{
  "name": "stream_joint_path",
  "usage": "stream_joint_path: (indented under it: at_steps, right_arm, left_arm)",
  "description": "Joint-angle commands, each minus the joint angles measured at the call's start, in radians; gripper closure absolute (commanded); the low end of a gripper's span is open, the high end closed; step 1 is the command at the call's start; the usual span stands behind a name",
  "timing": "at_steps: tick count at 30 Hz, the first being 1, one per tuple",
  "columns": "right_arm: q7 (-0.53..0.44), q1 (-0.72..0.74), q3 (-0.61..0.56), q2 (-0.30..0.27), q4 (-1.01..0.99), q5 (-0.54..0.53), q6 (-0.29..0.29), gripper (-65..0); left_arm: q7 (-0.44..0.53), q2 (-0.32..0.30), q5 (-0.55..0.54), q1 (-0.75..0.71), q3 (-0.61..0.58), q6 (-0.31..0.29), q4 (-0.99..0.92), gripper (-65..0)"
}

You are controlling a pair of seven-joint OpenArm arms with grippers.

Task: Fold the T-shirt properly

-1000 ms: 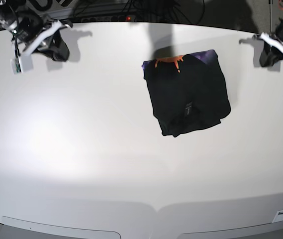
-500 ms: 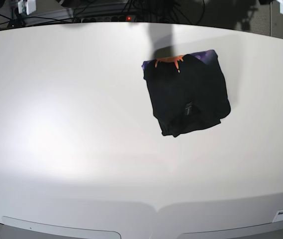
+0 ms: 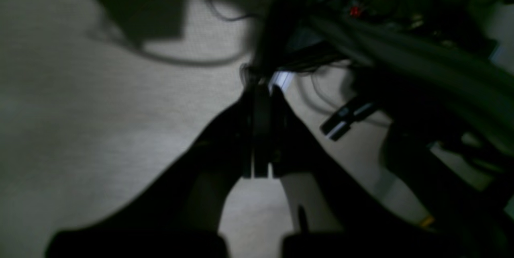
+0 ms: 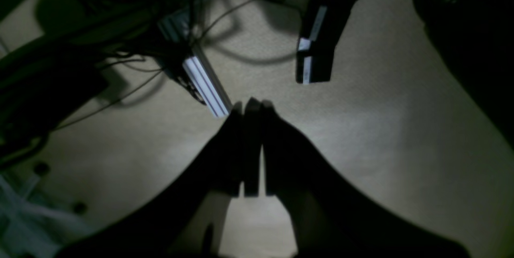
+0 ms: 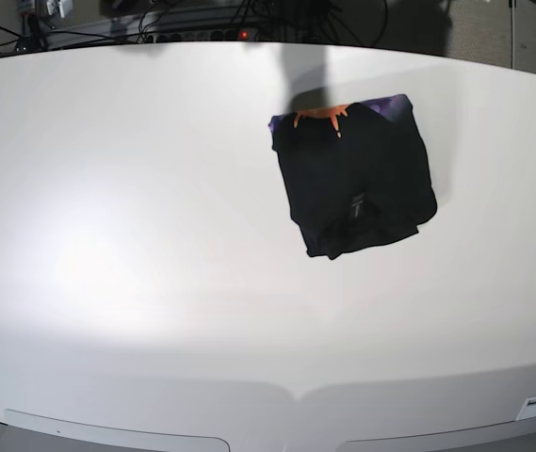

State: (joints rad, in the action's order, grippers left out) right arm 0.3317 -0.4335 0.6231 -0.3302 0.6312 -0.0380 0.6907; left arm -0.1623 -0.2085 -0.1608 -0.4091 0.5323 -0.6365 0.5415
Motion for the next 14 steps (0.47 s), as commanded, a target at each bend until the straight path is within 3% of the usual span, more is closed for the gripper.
stream_joint_path:
  at_steps: [1,3,6,12,14]
  right_arm:
    - [-0.046,0.023,-0.037,-0.028,-0.048,-0.002,0.007,0.0]
    - [-0.128,0.087,-0.138,-0.049,-0.152,0.013,0.007,0.0]
    - [-0.153,0.177,-0.299,-0.047,-0.236,0.012,0.003,0.0]
    - [-0.163,0.256,-0.557,0.003,-0.272,0.006,-0.173,0.0]
    - [-0.184,0.256,-0.608,0.012,-0.272,-0.015,-0.208,0.0]
  left_arm:
    - [0.003,-0.010,0.025,0.014,0.003,-0.008,-0.030,0.0]
    - [0.003,-0.010,0.061,0.069,0.003,-0.008,-0.103,0.0]
    - [0.008,-0.005,0.067,0.132,0.003,-0.008,-0.185,0.0]
    - [0.007,0.013,0.067,0.197,0.003,-0.007,-0.241,0.0]
    - [0.010,0.025,0.068,0.205,0.003,-0.006,-0.241,0.0]
